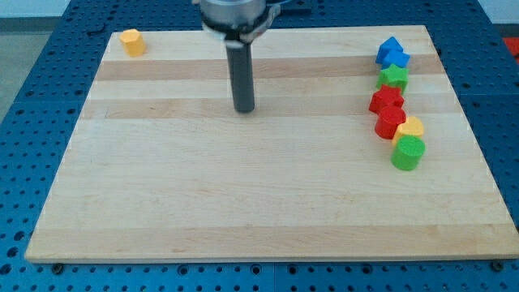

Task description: Move blue triangle left and down a bit

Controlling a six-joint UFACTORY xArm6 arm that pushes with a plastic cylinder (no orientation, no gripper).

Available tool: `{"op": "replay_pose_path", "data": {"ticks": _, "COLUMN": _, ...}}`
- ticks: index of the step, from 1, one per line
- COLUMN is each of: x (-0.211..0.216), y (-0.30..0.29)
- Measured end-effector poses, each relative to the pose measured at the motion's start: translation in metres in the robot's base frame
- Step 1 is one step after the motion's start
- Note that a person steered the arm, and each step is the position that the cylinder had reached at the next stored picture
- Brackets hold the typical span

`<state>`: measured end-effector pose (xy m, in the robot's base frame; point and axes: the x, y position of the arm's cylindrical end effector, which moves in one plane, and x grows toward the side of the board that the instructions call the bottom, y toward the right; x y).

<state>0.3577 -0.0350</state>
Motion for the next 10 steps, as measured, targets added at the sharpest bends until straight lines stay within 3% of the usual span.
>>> {"op": "replay_pose_path", "data": {"ticks": 2, "x": -0.125, "y": 0.064}}
{"op": "replay_pose_path", "data": {"ticks": 3, "x": -0.16, "y": 0.131}}
{"op": "replay_pose_path", "data": {"ticks": 4, "x": -0.165, "y": 0.212}}
{"op": "replay_pose_path", "data": {"ticks": 6, "x": -0.141, "y": 0.311}}
{"op": "replay_pose_path", "data": {"ticks": 8, "x": -0.109, "y": 0.344}}
{"op": "replay_pose_path", "data": {"ticks": 10, "x": -0.086, "y": 0.338}}
